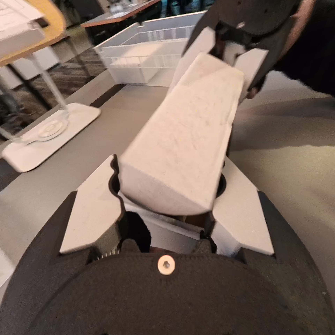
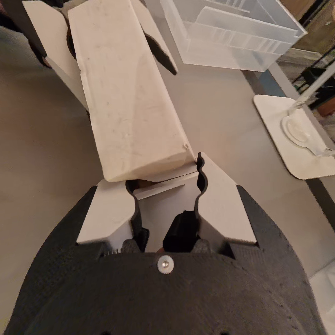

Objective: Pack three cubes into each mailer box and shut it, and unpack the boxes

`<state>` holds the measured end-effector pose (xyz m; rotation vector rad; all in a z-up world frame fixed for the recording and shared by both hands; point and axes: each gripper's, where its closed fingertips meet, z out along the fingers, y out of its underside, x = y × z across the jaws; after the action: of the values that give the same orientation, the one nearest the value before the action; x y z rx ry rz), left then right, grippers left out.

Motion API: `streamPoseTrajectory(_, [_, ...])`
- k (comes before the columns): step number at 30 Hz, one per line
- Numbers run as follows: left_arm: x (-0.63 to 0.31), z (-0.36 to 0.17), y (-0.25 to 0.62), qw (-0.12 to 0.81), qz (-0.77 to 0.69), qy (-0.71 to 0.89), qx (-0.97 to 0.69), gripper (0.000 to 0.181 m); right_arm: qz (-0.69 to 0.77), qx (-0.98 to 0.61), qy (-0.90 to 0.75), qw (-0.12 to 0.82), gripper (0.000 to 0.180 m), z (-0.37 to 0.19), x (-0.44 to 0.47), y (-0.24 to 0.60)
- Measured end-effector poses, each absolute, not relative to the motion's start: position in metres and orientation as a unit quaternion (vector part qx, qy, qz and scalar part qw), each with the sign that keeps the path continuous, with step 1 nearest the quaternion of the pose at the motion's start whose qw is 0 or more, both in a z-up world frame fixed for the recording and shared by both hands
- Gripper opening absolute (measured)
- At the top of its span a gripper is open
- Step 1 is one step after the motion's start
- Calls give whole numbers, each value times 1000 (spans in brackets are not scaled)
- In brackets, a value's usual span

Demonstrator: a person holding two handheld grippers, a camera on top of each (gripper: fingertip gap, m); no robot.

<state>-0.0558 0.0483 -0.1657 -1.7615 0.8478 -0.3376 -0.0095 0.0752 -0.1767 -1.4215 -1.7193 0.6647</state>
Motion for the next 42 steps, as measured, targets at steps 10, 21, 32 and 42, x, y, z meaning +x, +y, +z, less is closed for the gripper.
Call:
streamPoseTrajectory(10, [-56, -145, 13, 525, -286, 382, -704, 137, 229, -557, -698, 388, 69, -185, -11, 71])
streamPoseTrajectory(21, [-64, -160, 6, 538, -7, 510, -671, 64, 208, -539, -732, 361, 82, -190, -7, 56])
streamPoseTrajectory(32, [-73, -164, 4, 518, 33, 527, -673, 60, 268, -546, -730, 312, 89, -184, -1, 41])
streamPoseTrajectory(42, [-70, -171, 2, 497, 24, 536, -682, 61, 300, -536, -717, 330, 116, -164, 16, 36])
